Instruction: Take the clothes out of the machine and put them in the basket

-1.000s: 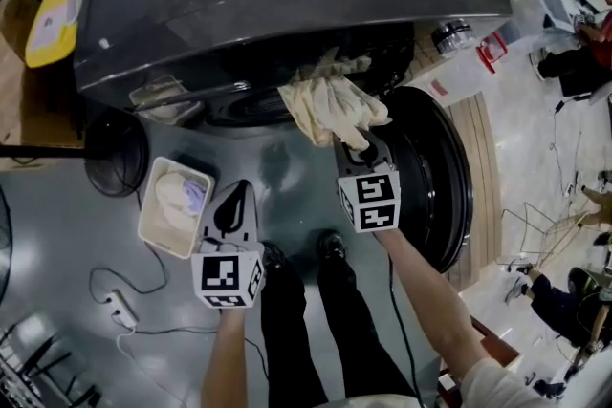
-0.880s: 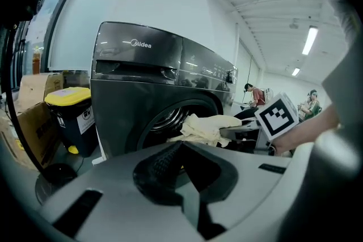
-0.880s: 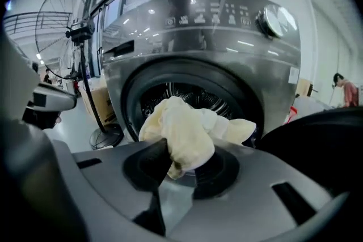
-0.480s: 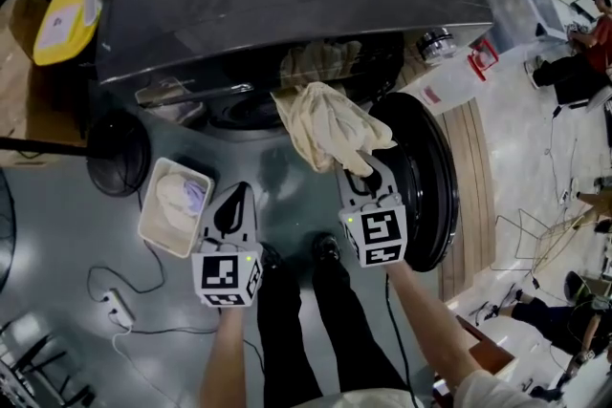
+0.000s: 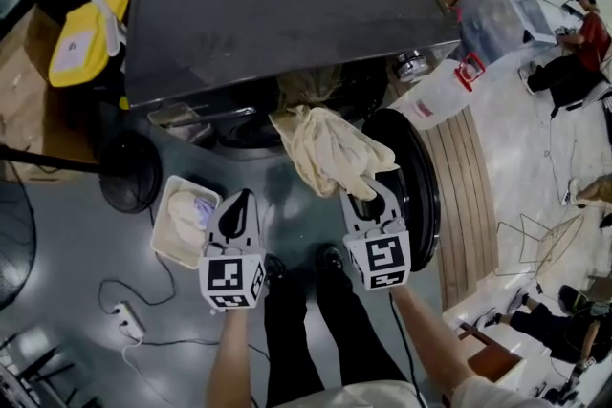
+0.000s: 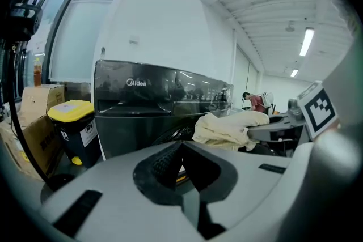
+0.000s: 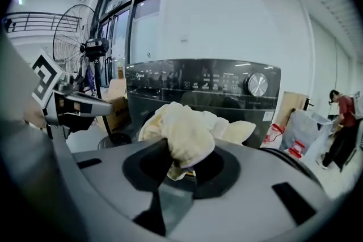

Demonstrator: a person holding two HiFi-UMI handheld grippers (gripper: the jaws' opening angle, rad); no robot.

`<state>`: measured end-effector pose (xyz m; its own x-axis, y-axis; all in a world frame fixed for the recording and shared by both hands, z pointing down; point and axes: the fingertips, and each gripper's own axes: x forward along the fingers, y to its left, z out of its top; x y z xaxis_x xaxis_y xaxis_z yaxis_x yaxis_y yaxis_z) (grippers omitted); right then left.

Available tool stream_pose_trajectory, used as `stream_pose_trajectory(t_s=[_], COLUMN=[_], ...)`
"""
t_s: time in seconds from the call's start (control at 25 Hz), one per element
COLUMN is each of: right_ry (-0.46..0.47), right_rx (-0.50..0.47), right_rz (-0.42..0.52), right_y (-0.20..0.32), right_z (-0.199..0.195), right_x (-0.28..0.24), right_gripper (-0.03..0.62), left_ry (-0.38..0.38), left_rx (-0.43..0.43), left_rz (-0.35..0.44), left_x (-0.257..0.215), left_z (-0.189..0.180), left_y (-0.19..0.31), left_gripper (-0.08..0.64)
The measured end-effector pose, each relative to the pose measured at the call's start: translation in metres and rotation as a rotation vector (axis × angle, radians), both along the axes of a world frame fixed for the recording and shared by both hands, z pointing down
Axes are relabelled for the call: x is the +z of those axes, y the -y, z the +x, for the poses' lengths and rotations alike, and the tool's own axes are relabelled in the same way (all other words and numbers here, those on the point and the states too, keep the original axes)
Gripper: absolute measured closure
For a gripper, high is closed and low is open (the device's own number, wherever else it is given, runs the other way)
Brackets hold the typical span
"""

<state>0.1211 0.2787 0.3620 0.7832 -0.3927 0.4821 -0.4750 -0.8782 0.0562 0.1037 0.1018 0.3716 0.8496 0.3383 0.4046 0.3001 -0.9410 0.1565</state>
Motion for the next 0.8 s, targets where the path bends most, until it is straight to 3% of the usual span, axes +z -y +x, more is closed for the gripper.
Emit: stream_pose_trajectory(t_s=[0.52, 0.8], right_ry=[-0.137, -0.148], right_rx=[-0.052, -0.140], right_rz=[0.040, 0.036], right_y=[0.007, 0.031], right_z=[-0.005, -0.017], right_x=[-0.143, -0.169], right_gripper=[0.489, 0.489], left_ry=[-0.111, -0.141], left_rx=[-0.032, -0.103], left_rz=[0.011, 0.009], left_x=[-0.113, -0.140], left_z=[0.006, -0.008], left_y=[-0.001, 0.017], left_gripper=[0.541, 0.541])
